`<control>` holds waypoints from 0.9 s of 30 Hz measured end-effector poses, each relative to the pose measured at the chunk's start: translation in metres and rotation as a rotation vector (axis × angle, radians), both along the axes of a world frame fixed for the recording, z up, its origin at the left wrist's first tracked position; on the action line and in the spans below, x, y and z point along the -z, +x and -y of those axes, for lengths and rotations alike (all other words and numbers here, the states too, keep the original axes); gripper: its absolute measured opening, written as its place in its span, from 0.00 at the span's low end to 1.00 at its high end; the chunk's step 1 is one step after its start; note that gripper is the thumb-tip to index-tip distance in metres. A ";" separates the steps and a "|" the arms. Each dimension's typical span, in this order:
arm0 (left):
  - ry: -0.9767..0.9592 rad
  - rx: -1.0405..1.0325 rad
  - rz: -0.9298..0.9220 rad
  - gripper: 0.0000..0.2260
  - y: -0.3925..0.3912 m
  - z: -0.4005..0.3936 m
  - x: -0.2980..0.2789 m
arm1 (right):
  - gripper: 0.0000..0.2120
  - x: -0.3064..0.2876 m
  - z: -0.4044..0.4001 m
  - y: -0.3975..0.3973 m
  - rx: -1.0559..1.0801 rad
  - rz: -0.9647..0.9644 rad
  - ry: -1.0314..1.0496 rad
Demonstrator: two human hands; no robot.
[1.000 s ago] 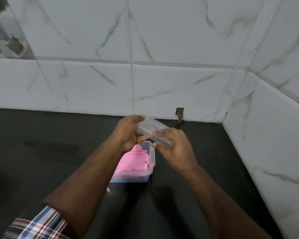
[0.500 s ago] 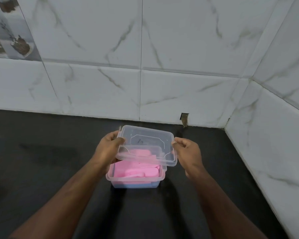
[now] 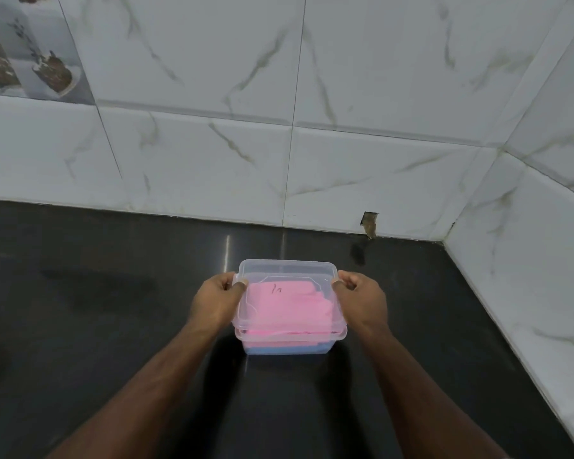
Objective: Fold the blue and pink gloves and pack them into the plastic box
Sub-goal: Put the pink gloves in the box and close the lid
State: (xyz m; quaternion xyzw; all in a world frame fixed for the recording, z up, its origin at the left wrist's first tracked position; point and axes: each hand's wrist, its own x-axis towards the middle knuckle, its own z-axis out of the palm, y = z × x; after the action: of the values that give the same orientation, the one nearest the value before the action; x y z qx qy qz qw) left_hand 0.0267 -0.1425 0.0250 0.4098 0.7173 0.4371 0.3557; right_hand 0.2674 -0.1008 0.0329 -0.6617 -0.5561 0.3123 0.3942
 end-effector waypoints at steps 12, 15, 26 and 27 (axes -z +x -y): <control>-0.031 0.074 -0.120 0.11 -0.014 0.001 0.008 | 0.13 0.013 0.005 -0.011 0.052 0.134 -0.003; -0.026 0.068 -0.143 0.12 -0.021 0.000 0.009 | 0.13 0.015 0.008 -0.017 0.056 0.141 0.000; 0.018 0.147 -0.206 0.15 -0.030 0.004 0.012 | 0.13 0.020 0.020 -0.026 0.078 0.202 0.030; 0.021 0.154 -0.214 0.17 -0.031 0.005 0.013 | 0.14 0.020 0.021 -0.026 0.069 0.211 0.026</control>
State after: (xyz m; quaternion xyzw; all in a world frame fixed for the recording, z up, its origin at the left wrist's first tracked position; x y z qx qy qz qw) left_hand -0.0038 -0.1472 0.0123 0.5115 0.7130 0.3700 0.3053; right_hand 0.2412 -0.1223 0.0125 -0.7046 -0.5753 0.2200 0.3524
